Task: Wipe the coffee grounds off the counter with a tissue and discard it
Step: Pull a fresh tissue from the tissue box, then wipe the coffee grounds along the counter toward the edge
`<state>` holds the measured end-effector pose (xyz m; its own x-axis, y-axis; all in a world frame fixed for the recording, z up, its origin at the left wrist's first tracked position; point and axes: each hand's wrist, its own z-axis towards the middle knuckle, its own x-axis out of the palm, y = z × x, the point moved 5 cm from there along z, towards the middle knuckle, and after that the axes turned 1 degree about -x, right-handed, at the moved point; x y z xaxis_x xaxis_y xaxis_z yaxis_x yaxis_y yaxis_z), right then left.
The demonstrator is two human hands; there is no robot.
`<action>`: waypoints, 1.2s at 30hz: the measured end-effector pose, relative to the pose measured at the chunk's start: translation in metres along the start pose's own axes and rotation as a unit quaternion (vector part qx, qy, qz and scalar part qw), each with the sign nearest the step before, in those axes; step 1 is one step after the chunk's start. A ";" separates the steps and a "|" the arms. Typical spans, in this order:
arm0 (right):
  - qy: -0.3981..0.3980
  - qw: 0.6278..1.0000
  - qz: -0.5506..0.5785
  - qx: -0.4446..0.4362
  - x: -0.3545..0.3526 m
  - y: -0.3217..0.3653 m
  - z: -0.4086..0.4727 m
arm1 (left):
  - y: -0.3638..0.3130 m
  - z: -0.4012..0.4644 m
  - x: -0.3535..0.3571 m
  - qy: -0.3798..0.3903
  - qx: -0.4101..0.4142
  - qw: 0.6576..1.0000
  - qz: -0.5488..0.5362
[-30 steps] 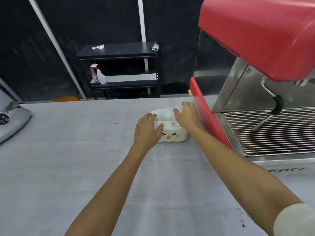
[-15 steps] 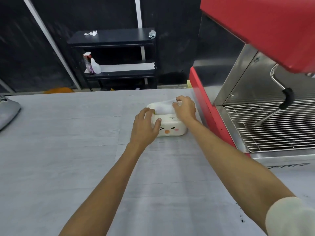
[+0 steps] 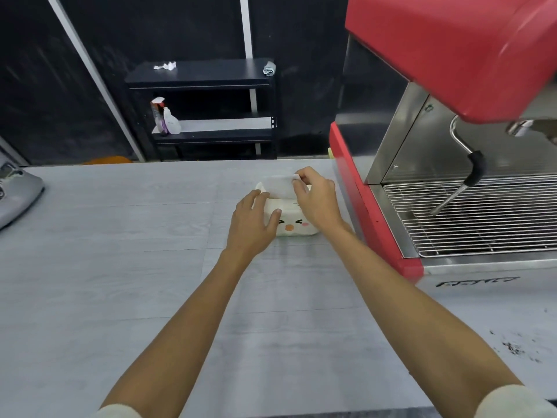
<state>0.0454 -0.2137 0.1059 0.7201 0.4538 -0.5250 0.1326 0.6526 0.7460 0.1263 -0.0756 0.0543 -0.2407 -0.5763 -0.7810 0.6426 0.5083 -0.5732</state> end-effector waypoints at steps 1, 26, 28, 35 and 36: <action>0.002 1.000 0.005 -0.008 -0.004 0.005 -0.007 | -0.001 -0.005 -0.001 -0.002 0.001 1.000 -0.004; 0.315 0.920 0.072 0.221 -0.116 -0.047 -0.236 | -0.021 -0.180 0.049 0.100 0.046 0.993 -0.037; 0.356 0.909 0.030 0.213 -0.120 -0.057 -0.236 | -0.029 -0.189 0.054 0.102 0.049 0.993 -0.039; 0.311 0.937 -0.119 0.109 -0.117 -0.079 -0.232 | -0.055 -0.214 0.074 0.088 0.056 0.994 -0.011; 0.282 0.947 -0.130 0.086 -0.115 -0.078 -0.233 | -0.058 -0.216 0.077 0.086 0.056 0.995 -0.010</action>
<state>-0.2071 -0.1755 0.0124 0.1766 0.5743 -0.7993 0.3988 0.7007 0.5916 -0.0867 -0.0109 -0.0260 -0.3681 -0.4631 -0.8062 0.7109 0.4187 -0.5651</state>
